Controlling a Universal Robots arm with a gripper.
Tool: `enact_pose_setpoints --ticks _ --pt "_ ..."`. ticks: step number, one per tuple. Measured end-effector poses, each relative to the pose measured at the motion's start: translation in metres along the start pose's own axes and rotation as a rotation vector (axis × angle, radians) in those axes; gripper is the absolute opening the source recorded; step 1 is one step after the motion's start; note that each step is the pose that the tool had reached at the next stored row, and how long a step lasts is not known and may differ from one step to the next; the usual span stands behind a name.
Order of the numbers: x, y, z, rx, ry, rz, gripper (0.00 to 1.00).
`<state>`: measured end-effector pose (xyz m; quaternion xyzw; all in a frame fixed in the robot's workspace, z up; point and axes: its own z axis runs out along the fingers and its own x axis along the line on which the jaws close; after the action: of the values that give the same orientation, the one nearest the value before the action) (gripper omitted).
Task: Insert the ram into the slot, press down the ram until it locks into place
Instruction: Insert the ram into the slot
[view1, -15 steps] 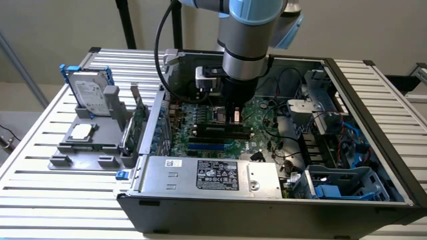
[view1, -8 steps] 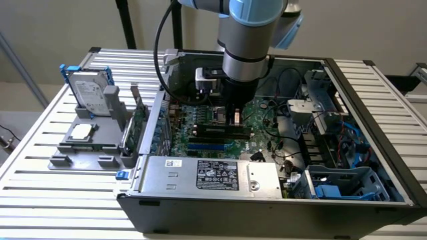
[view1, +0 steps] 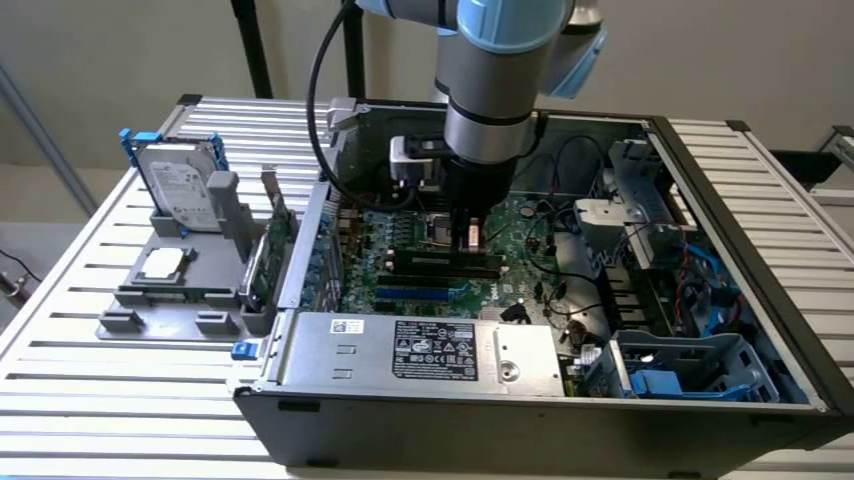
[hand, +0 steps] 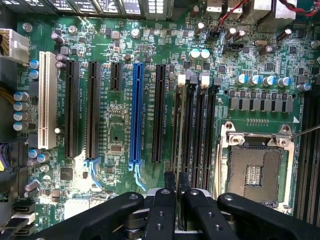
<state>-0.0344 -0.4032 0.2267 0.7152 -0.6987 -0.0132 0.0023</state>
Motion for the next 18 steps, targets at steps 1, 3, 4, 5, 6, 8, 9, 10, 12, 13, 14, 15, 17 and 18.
enact_pose_setpoints --ticks 1,3,4,5,6,8,9,10,12,13,14,15,17,18 --pt "0.0 0.0002 0.0001 0.0007 0.0 0.0 0.14" --pt "-0.0001 0.0004 0.0003 0.0022 -0.0001 0.0 0.14" --pt "-0.0001 0.0004 0.0005 0.0031 -0.0001 0.0 0.14" --pt "-0.0002 0.0005 0.0006 0.004 -0.0001 0.0 0.14" --pt "-0.0002 0.0005 0.0008 0.0052 -0.0001 0.0 0.14" --pt "-0.0002 0.0007 0.001 0.0075 0.0001 0.0 0.14" --pt "-0.0002 0.0009 0.0011 0.0085 0.0001 0.0 0.14" --pt "-0.0003 0.0012 0.0012 0.0092 0.0 0.0 0.14" --pt "-0.0003 0.0021 0.0014 0.0105 0.0001 0.0 0.14" --pt "-0.0004 0.0025 0.0014 0.011 0.0001 0.0 0.14" --pt "-0.0004 0.0028 0.0016 0.0117 0.0 0.0 0.14" --pt "-0.0005 0.0029 0.0018 0.0125 0.0 0.0 0.14" --pt "-0.0009 0.0029 0.0024 0.0141 0.0001 0.0 0.14" --pt "-0.0011 0.0029 0.0027 0.0149 0.0002 0.0 0.14"
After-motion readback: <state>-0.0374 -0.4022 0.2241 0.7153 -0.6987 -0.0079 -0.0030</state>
